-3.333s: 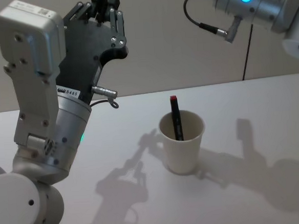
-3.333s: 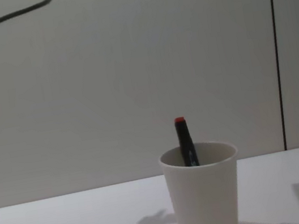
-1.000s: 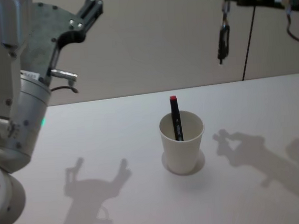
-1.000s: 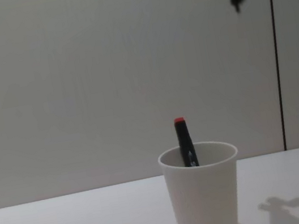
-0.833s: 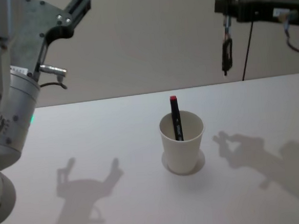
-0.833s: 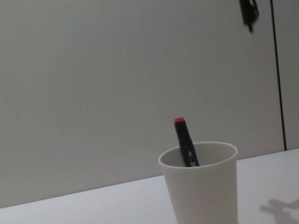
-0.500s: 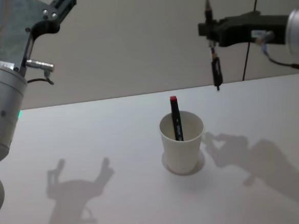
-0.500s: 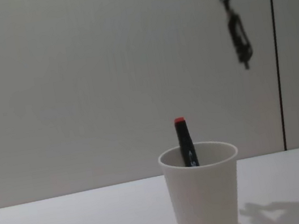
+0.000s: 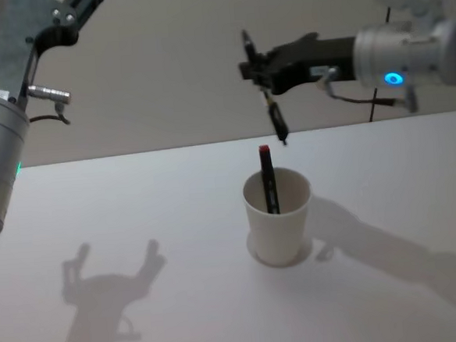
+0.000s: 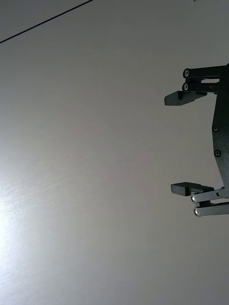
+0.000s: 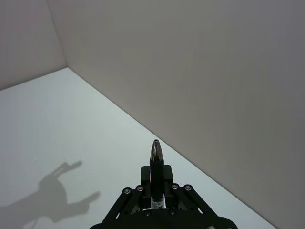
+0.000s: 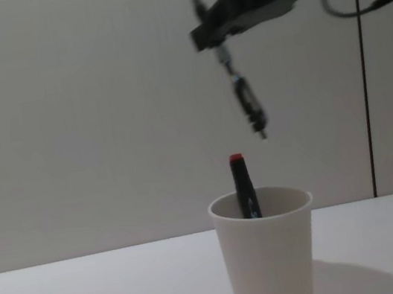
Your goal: Place the pen into the pen holder.
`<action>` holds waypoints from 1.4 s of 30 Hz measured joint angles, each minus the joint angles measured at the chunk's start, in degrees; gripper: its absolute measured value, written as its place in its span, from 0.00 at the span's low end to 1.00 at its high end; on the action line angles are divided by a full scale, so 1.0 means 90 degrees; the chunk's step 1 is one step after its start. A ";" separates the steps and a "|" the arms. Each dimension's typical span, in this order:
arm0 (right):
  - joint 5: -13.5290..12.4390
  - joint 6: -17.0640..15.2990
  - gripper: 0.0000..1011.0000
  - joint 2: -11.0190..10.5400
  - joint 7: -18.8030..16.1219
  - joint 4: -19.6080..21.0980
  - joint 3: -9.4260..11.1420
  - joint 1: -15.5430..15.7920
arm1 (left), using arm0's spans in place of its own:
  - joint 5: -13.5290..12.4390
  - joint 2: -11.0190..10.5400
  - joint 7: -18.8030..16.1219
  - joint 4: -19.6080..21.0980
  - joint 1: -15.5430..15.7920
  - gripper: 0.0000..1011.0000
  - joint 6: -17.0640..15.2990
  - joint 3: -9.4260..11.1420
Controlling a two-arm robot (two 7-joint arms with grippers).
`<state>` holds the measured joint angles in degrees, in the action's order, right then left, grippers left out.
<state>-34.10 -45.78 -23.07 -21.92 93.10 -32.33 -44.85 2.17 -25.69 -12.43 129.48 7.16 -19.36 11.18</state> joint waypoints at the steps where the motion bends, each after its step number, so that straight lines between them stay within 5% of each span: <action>1: 0.0088 0.0048 0.14 0.0069 -0.0101 -0.0127 -0.0056 -0.0057 | -0.0001 -0.0002 -0.0001 0.0002 0.0000 0.99 -0.0005 -0.0004; 5: 0.0510 0.0338 0.14 0.0376 -0.0612 -0.0649 -0.0286 -0.0289 | -0.0007 -0.0008 -0.0004 0.0010 0.0003 0.99 -0.0027 -0.0015; 17: 0.0806 0.0664 0.14 0.0614 -0.1104 -0.1021 -0.0516 -0.0453 | -0.0016 -0.0015 -0.0010 0.0021 0.0007 0.99 -0.0057 -0.0032; 42: 0.0197 0.0533 0.14 -0.0102 -0.0751 0.0156 -0.0279 0.0020 | -0.0020 -0.0020 -0.0011 0.0027 0.0007 0.99 -0.0072 -0.0041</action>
<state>-32.33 -40.98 -23.98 -28.68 94.50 -34.85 -44.67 1.99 -25.87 -12.52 129.72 7.23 -20.01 10.81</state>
